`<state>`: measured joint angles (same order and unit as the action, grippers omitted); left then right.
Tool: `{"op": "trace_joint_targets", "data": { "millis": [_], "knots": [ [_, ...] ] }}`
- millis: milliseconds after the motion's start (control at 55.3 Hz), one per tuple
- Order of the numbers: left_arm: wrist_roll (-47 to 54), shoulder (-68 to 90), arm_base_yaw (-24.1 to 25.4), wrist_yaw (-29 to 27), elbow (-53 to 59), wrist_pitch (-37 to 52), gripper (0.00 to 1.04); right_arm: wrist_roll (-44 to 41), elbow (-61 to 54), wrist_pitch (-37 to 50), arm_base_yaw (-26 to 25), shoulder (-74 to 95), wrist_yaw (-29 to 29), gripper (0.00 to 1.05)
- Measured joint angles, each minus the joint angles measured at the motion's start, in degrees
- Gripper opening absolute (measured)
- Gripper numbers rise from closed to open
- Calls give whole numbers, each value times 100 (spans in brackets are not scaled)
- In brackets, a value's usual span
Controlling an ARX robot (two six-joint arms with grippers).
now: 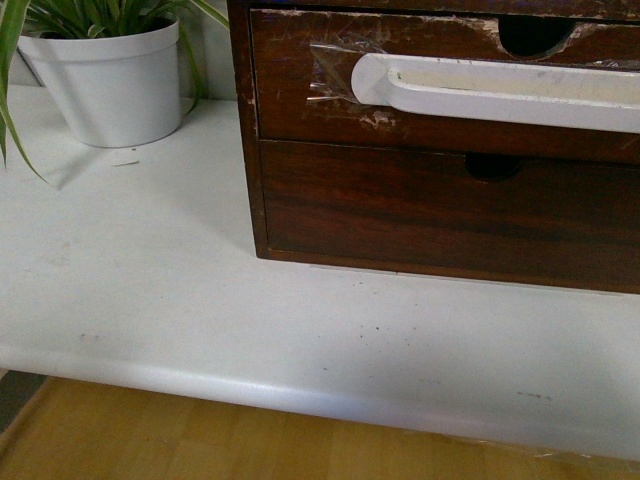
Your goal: Open drawer
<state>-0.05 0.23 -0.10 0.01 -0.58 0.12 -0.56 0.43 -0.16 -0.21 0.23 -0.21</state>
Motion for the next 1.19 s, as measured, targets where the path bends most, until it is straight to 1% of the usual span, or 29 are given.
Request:
{"op": "trace_joint_targets", "data": {
  "millis": [1193],
  "knots": [
    [0, 0, 0, 0, 0, 0, 98, -2, 0, 0, 0, 0, 0, 96]
  ]
}}
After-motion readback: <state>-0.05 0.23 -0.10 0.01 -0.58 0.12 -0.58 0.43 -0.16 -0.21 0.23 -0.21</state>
